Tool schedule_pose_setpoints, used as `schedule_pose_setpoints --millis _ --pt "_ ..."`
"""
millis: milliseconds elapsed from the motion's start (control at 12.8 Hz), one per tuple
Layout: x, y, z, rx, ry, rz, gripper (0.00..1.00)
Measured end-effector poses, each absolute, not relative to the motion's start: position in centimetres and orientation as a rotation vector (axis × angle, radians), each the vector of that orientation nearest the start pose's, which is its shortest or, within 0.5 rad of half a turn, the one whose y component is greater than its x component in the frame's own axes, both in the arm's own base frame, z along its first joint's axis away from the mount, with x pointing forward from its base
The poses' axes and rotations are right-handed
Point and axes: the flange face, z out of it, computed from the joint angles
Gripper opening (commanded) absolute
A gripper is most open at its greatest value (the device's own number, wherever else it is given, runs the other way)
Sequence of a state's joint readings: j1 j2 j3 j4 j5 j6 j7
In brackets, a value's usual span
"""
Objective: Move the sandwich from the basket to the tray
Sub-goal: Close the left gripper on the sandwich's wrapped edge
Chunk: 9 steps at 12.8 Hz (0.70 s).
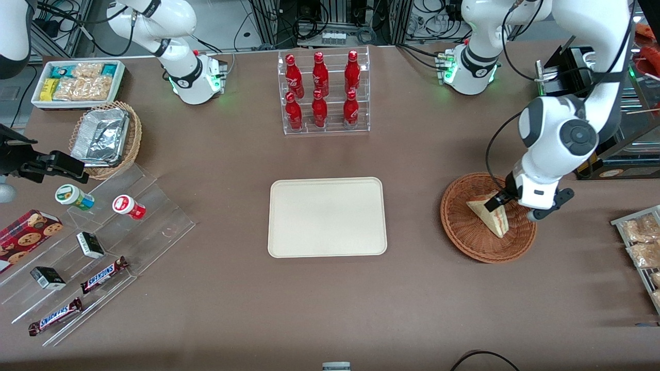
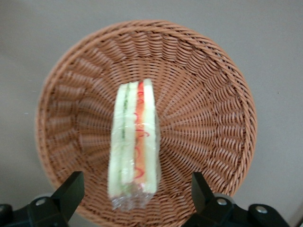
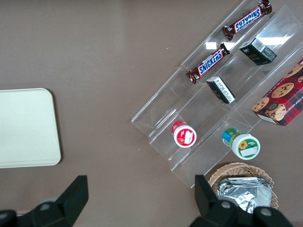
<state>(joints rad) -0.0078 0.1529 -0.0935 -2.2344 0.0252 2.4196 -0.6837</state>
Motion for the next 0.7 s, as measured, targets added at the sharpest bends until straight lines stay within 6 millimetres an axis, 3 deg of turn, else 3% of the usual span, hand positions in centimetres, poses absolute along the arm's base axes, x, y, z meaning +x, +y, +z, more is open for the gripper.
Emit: schedule_pose_setpoints --millis 548,626,704 --pt "54.1 -6.4 26.2 -3.022 -0.887 0.013 0.97" --pt "54.0 -6.4 25.4 -3.021 -0.887 0.025 0.75" --pt "54.0 -6.4 24.7 -3.019 -0.887 0.037 0.4"
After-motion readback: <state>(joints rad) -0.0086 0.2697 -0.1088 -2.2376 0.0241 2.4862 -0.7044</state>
